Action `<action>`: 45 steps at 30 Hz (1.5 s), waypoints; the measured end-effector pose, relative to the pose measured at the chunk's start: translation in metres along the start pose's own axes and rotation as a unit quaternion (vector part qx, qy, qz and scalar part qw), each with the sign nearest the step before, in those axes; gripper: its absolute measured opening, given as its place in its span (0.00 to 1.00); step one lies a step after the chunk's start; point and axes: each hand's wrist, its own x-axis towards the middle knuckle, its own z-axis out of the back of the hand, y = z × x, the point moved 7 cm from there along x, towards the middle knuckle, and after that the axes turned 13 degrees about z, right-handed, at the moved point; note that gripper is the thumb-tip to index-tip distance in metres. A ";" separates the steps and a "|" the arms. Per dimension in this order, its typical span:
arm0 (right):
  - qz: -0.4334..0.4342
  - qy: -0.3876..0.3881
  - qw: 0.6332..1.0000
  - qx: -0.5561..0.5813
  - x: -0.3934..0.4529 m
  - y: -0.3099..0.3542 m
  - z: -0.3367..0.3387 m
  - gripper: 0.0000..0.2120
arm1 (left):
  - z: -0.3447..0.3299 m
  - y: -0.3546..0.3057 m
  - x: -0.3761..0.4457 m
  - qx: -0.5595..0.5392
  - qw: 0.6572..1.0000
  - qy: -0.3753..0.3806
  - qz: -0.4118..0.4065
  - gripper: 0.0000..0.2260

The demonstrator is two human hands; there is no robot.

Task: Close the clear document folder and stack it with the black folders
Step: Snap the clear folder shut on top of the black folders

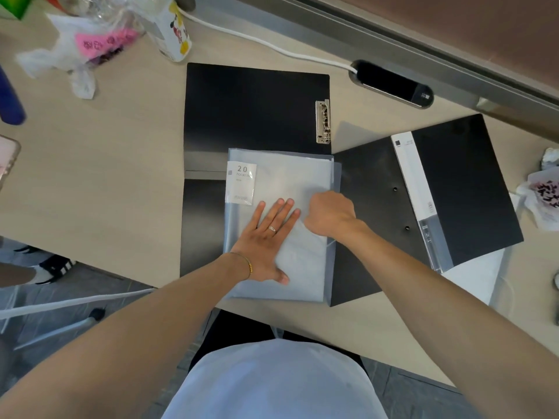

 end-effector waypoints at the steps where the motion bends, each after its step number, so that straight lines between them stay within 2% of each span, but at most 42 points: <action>1: -0.010 0.005 1.000 0.009 0.000 -0.001 -0.002 0.12 | 0.000 0.000 0.000 0.000 1.000 0.000 0.000 0.65; 6: -0.078 -0.013 0.994 0.079 -0.009 -0.005 -0.011 0.12 | -0.001 0.000 0.000 0.002 1.000 -0.004 0.005 0.66; 8: -0.067 -0.027 0.997 0.017 -0.014 0.001 -0.013 0.11 | 0.000 -0.001 0.000 0.002 1.000 -0.003 0.006 0.66; 11: -0.042 -0.004 0.997 -0.067 -0.017 0.012 -0.020 0.11 | 0.001 -0.001 -0.001 0.002 1.000 0.000 0.007 0.66; 15: -0.050 -0.018 0.998 -0.037 -0.013 0.012 -0.012 0.10 | 0.002 -0.002 -0.002 0.001 1.000 0.003 0.007 0.66; 22: 0.084 -0.123 0.984 -0.097 -0.027 0.008 -0.016 0.07 | 0.003 -0.002 -0.003 0.008 1.000 -0.003 0.009 0.66; 24: 0.045 -0.165 0.984 -0.049 -0.029 -0.002 -0.018 0.06 | 0.003 -0.002 -0.002 0.012 1.000 -0.005 0.011 0.66; 27: -0.073 -0.189 0.977 0.058 -0.030 -0.011 -0.019 0.11 | 0.001 -0.001 -0.001 0.011 1.000 -0.003 0.012 0.67; 30: -0.168 -0.147 0.957 0.185 -0.026 -0.025 -0.024 0.08 | 0.003 -0.001 -0.003 0.013 1.000 -0.006 0.012 0.67; 33: -0.239 -0.090 0.911 0.322 -0.026 -0.044 -0.032 0.12 | 0.004 -0.002 -0.003 0.010 1.000 -0.007 0.009 0.66; 36: -0.236 -0.060 0.909 0.338 -0.024 -0.049 -0.036 0.13 | 0.002 -0.001 -0.001 0.006 1.000 -0.004 0.008 0.66; 42: -0.210 -0.024 0.948 0.239 -0.017 -0.046 -0.027 0.08 | 0.002 0.000 -0.001 0.006 1.000 -0.013 0.009 0.67; 45: -0.218 -0.037 0.930 0.292 -0.017 -0.046 -0.030 0.06 | 0.001 0.000 -0.001 0.006 1.000 -0.017 0.009 0.67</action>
